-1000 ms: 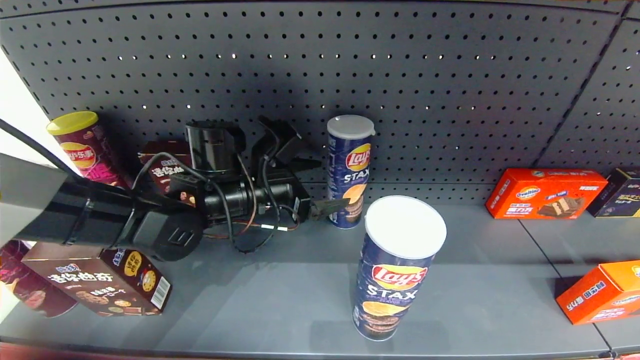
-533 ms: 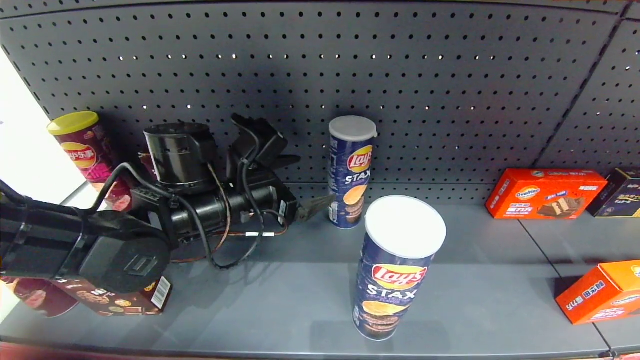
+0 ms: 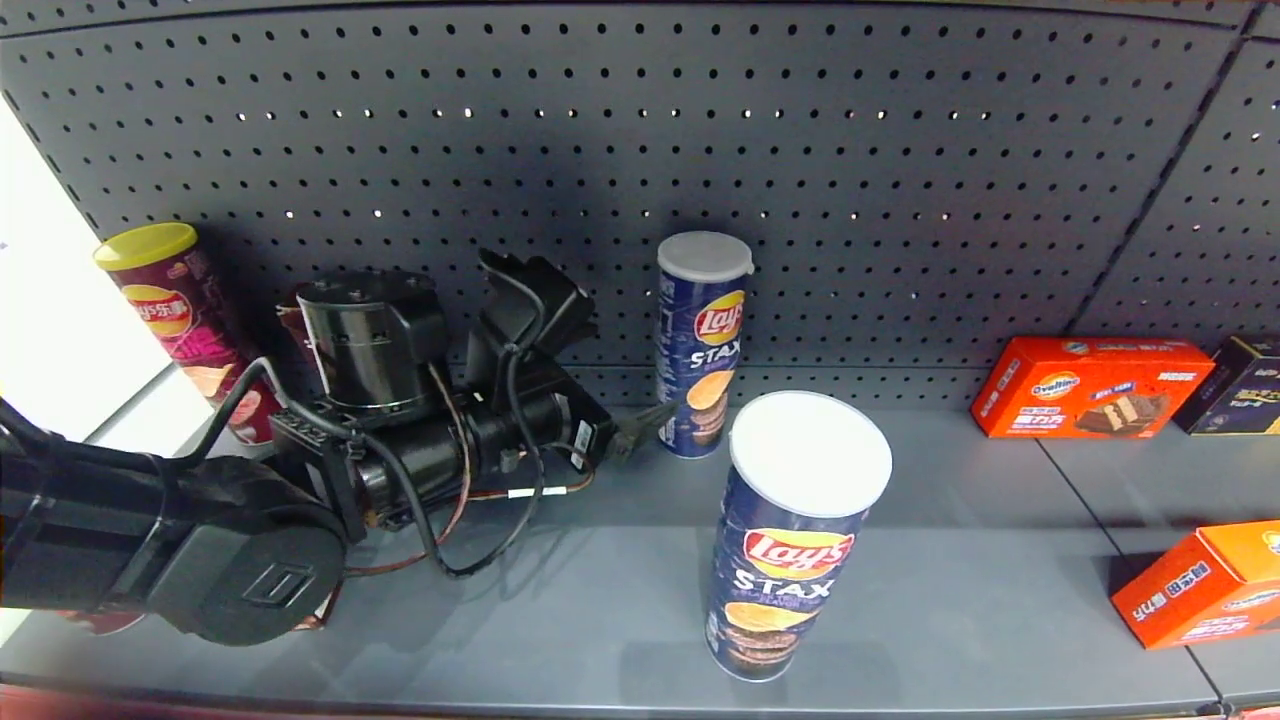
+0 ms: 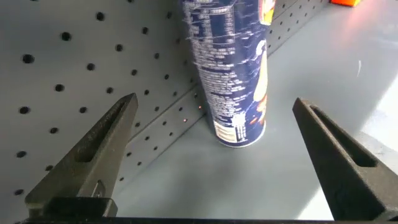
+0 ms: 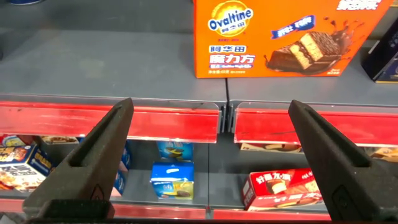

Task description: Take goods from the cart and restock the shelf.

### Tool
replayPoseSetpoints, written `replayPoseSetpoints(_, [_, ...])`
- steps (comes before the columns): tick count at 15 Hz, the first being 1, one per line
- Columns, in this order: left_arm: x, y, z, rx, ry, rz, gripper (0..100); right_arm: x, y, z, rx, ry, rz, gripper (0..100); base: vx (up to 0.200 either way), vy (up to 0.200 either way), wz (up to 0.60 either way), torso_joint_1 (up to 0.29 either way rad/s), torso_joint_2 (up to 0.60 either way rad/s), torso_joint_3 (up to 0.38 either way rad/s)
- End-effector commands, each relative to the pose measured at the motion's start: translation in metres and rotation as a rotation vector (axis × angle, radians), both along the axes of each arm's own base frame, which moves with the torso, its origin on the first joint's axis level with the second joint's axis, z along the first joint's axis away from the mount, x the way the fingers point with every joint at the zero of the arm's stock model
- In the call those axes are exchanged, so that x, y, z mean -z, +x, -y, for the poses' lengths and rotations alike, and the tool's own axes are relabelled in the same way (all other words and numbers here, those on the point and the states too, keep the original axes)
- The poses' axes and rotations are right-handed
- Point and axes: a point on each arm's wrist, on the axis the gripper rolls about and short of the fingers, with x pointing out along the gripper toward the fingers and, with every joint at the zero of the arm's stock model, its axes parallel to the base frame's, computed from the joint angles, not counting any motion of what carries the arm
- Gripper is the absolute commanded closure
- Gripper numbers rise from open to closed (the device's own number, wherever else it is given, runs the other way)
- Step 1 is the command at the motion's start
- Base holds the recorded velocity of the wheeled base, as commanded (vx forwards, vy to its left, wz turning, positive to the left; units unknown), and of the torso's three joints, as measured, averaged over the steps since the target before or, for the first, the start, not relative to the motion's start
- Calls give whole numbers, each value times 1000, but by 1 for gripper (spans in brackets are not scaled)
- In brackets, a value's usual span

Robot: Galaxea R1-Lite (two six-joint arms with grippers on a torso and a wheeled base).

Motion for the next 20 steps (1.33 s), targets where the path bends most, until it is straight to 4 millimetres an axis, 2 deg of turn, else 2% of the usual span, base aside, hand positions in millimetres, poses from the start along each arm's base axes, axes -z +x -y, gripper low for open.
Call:
replayPoseSetpoints(1, [8, 4, 4, -18, 11, -18, 0, 0, 0, 0, 0, 0, -1, 0, 0, 0, 0, 0, 0, 0])
replayPoseSetpoints(12, [27, 33, 18, -94, 31, -41, 0, 0, 0, 0, 0, 0, -1, 0, 0, 0, 0, 0, 0, 0])
replayPoseSetpoints(20, [24, 46, 18, -157, 17, -23, 0, 0, 0, 0, 0, 0, -1, 0, 0, 0, 0, 0, 0, 0])
